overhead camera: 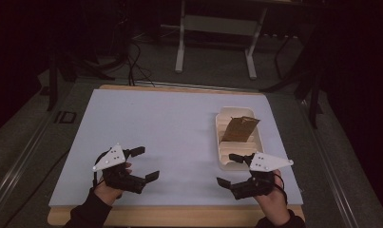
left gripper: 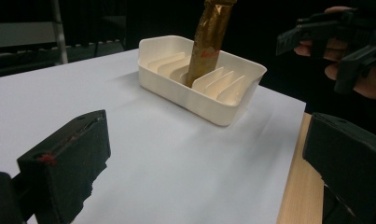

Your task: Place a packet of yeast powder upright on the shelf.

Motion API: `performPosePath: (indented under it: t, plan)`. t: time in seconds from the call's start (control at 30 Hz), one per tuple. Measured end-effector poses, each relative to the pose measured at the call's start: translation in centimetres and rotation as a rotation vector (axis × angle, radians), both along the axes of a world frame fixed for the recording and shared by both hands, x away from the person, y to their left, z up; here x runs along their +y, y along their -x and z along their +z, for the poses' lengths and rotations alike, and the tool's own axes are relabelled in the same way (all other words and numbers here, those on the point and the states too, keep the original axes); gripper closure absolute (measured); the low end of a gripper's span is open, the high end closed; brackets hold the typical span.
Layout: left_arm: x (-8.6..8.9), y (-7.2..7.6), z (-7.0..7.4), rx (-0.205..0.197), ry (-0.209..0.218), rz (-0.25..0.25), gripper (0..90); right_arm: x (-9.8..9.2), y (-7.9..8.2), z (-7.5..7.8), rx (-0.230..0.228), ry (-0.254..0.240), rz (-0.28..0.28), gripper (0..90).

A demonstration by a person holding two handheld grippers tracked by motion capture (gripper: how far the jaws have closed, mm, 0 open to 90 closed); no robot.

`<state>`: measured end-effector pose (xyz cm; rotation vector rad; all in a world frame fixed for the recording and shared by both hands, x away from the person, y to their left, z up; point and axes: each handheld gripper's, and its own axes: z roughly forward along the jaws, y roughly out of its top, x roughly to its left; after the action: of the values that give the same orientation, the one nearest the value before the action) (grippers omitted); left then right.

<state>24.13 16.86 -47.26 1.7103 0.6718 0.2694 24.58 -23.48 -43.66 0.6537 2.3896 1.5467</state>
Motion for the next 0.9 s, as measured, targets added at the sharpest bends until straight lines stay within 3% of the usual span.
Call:
performPosePath:
  t: [0.3,0.8,0.9]
  plan:
    - [0.0,0.0,-0.1,-0.005,-0.007,-0.002,1.5,-0.6,0.7,-1.5,-0.005,0.041,-0.017,11.8]
    - [0.0,0.3,-0.4,-0.002,-0.012,-0.002,1.5,-2.1,1.8,-2.9,0.001,0.059,-0.056,11.9]
    - [0.0,0.3,-0.4,-0.002,-0.016,-0.003,1.5,-2.9,1.9,-3.1,0.003,0.043,-0.070,11.9]
